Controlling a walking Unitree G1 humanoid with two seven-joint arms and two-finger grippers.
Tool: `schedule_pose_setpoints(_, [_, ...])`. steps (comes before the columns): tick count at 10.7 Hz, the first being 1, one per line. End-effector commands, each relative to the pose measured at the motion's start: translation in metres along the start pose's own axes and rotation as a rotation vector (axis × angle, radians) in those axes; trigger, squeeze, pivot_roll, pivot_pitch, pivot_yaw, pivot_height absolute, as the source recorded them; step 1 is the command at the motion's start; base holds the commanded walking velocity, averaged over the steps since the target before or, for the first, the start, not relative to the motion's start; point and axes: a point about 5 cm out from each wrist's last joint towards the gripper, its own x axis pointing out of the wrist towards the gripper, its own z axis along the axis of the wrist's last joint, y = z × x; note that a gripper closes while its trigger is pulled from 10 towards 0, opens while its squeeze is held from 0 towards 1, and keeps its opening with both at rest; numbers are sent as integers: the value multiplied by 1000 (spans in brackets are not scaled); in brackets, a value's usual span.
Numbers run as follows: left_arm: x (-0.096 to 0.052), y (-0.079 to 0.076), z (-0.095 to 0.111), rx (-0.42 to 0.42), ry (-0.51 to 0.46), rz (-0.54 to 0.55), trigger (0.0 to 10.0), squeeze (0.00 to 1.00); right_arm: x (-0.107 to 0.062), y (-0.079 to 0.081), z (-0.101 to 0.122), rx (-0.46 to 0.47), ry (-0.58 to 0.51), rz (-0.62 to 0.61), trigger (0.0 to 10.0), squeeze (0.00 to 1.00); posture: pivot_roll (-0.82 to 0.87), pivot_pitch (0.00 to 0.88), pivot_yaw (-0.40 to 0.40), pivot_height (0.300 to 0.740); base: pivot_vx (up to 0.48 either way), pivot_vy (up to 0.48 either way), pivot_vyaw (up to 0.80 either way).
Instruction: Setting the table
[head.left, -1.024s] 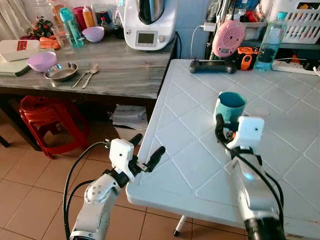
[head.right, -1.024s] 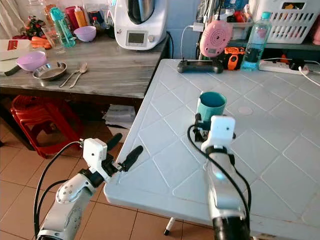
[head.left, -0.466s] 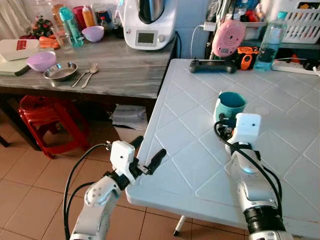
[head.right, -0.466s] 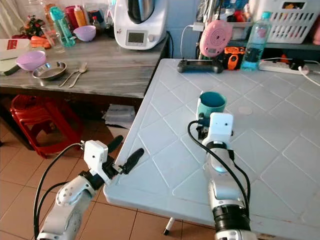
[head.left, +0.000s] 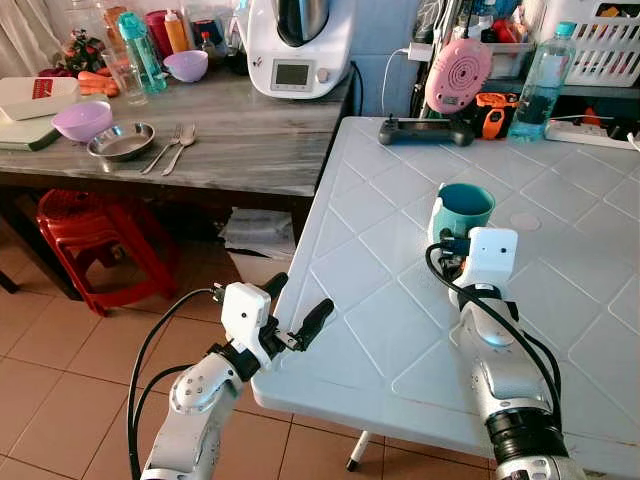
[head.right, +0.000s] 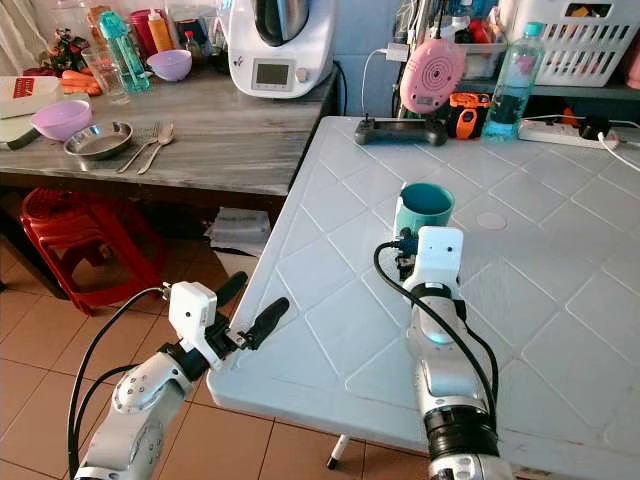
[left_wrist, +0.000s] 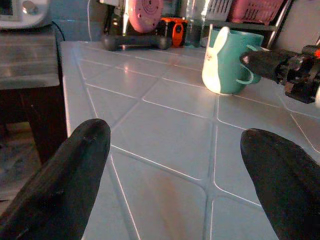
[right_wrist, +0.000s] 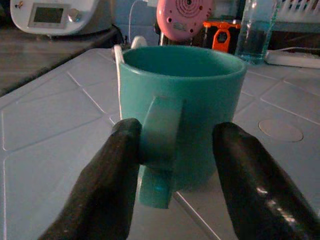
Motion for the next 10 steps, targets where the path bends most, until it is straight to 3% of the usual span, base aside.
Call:
schedule_pose_setpoints(1, [1,1,1,6,7,-5,10000,0,3,2,2,6,-10,2,0,0,61,35,74,740,0,0,0])
schedule_pose_setpoints(5, [1,-5,5,-64,-36,-88,10000,0,5,1,1,7,-18,4,0,0,59,32,70,740,0,0,0])
schedule_pose_setpoints(10, [1,-7,7,-69,-29,-134,10000,0,6,0,1,11,-27,5,0,0,56,28,67,740,0,0,0])
